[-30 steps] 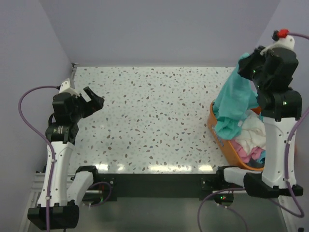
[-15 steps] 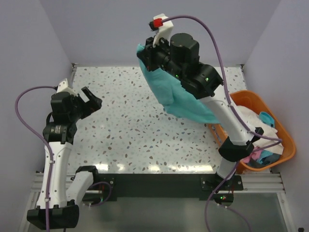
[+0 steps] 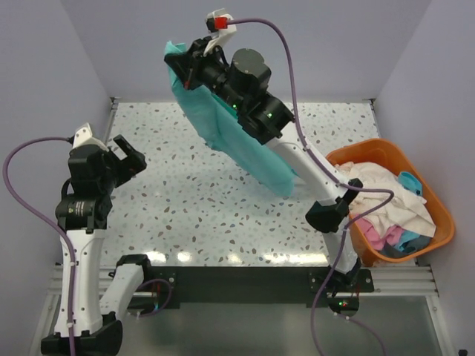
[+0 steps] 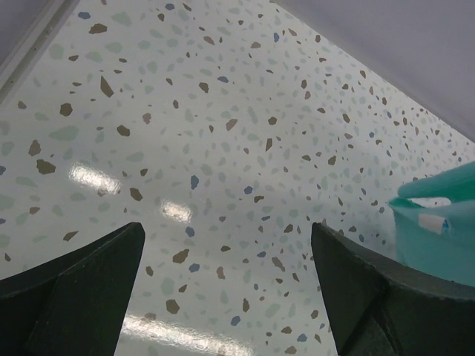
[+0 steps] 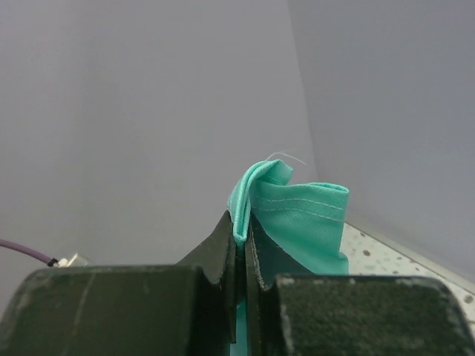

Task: Fold and stack the t-shirts
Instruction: Move the tshirt to the center of the board, then flatten the tshirt out

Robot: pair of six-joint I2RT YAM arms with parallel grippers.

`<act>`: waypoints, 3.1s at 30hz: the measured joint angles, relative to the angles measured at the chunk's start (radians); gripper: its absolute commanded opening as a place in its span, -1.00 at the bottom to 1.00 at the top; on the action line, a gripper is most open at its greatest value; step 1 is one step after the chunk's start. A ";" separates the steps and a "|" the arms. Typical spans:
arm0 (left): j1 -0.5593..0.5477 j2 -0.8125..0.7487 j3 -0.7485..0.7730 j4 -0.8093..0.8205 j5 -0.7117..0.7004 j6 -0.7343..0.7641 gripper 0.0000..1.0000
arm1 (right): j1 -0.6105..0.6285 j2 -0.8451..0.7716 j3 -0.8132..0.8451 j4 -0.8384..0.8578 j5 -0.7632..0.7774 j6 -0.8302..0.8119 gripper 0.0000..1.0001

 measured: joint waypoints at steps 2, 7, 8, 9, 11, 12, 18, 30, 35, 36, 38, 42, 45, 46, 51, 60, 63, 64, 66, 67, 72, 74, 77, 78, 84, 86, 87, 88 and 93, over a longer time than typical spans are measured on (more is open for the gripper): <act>0.000 0.000 0.015 -0.015 -0.021 0.000 1.00 | 0.010 0.047 0.038 0.048 -0.003 0.023 -1.00; 0.000 -0.014 0.032 -0.034 -0.062 0.000 1.00 | 0.018 0.076 0.028 0.149 0.007 0.053 -1.00; 0.000 -0.018 0.032 -0.037 -0.068 0.000 1.00 | 0.018 0.073 0.019 0.166 0.023 0.053 -1.00; 0.000 -0.019 0.032 -0.040 -0.073 0.000 1.00 | 0.018 0.063 -0.001 0.179 0.039 0.050 -1.00; 0.000 -0.020 0.032 -0.045 -0.082 0.000 1.00 | 0.018 0.021 -0.076 0.190 0.090 0.042 -1.00; 0.000 -0.020 0.032 -0.047 -0.086 0.000 1.00 | 0.018 -0.010 -0.134 0.187 0.127 0.036 -1.00; 0.000 -0.002 0.027 -0.050 -0.117 -0.003 1.00 | -0.004 -0.335 -0.671 0.147 0.356 -0.006 -1.00; 0.000 0.150 -0.175 0.044 -0.063 -0.072 1.00 | -0.290 -0.724 -1.482 -0.098 0.463 0.075 0.97; 0.000 0.277 -0.249 0.125 -0.013 -0.099 1.00 | -0.205 -0.712 -1.441 -0.105 0.410 0.077 0.97; 0.000 0.304 -0.256 0.139 -0.003 -0.103 1.00 | -0.181 -0.705 -1.438 -0.106 0.407 0.084 0.97; 0.000 0.359 -0.259 0.169 0.019 -0.106 1.00 | -0.134 -0.680 -1.440 -0.116 0.406 0.105 0.97; -0.016 0.413 -0.274 0.237 0.059 -0.124 1.00 | -0.061 -0.611 -1.472 -0.158 0.413 0.192 0.97; -0.101 0.411 -0.301 0.282 0.053 -0.145 0.97 | -0.055 -0.580 -1.517 -0.217 0.429 0.290 0.97; -0.128 0.414 -0.307 0.293 0.055 -0.150 0.92 | -0.056 -0.579 -1.535 -0.237 0.444 0.325 0.97; -0.189 0.479 -0.320 0.310 0.042 -0.185 0.65 | -0.061 -0.600 -1.606 -0.309 0.504 0.456 0.97; -0.268 0.534 -0.386 0.338 0.021 -0.241 0.30 | -0.061 -0.621 -1.667 -0.346 0.528 0.589 0.97; -0.277 0.579 -0.390 0.357 0.017 -0.250 0.22 | -0.061 -0.619 -1.673 -0.343 0.521 0.608 0.97; -0.277 0.598 -0.389 0.362 0.014 -0.253 0.20 | -0.061 -0.619 -1.676 -0.339 0.518 0.612 0.97; -0.278 0.629 -0.389 0.370 0.008 -0.254 0.08 | -0.061 -0.619 -1.687 -0.329 0.511 0.616 0.97; -0.278 0.640 -0.389 0.372 0.006 -0.255 -0.08 | -0.061 -0.619 -1.693 -0.325 0.506 0.618 0.97; -0.278 0.649 -0.390 0.389 0.002 -0.267 -0.93 | -0.061 -0.619 -1.733 -0.302 0.487 0.628 0.97; -0.278 0.649 -0.390 0.401 0.002 -0.264 -1.00 | -0.061 -0.619 -1.738 -0.299 0.485 0.644 0.97; -0.278 0.648 -0.390 0.411 0.003 -0.259 -1.00 | -0.061 -0.618 -1.740 -0.291 0.486 0.676 0.97; -0.279 0.647 -0.390 0.415 0.003 -0.257 -1.00 | -0.061 -0.618 -1.740 -0.288 0.489 0.690 0.97; -0.280 0.550 -0.410 0.421 0.003 -0.240 -1.00 | -0.071 -0.605 -1.740 -0.263 0.505 0.764 0.83; -0.280 0.495 -0.414 0.420 0.003 -0.233 -1.00 | -0.075 -0.587 -1.740 -0.259 0.506 0.789 0.75; -0.280 0.475 -0.415 0.419 0.002 -0.232 -1.00 | -0.076 -0.578 -1.740 -0.257 0.504 0.797 0.75; -0.280 0.451 -0.415 0.418 0.002 -0.228 -1.00 | -0.076 -0.562 -1.740 -0.252 0.500 0.808 0.73; -0.280 0.393 -0.428 0.417 0.003 -0.220 -1.00 | -0.076 -0.491 -1.744 -0.207 0.467 0.824 0.10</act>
